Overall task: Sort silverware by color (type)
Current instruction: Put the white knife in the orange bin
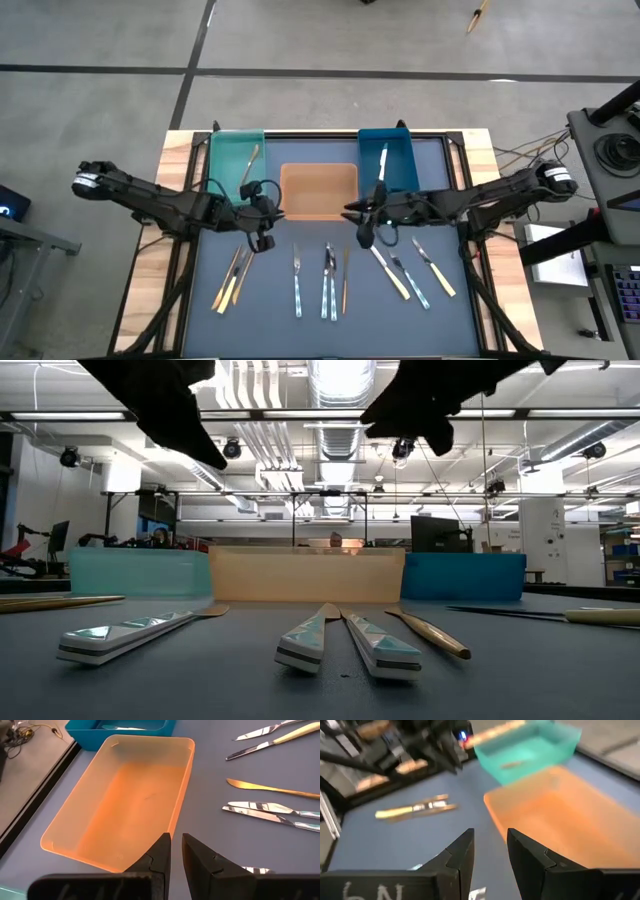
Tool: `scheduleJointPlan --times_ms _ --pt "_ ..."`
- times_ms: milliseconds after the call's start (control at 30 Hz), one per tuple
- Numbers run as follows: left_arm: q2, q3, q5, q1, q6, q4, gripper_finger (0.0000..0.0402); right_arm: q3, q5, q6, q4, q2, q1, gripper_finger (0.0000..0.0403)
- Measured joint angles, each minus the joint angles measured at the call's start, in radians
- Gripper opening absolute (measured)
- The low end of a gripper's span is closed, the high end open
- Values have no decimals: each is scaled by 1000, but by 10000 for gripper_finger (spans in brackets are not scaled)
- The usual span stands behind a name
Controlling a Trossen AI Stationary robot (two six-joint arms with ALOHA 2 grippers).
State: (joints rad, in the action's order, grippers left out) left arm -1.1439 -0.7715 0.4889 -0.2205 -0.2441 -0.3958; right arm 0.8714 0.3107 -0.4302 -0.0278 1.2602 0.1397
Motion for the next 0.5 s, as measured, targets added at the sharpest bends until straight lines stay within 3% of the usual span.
scheduleJointPlan --times_ms 500 --pt "0 49 -1 -15 28 -7 30 436 -35 -390 699 354 64 107"
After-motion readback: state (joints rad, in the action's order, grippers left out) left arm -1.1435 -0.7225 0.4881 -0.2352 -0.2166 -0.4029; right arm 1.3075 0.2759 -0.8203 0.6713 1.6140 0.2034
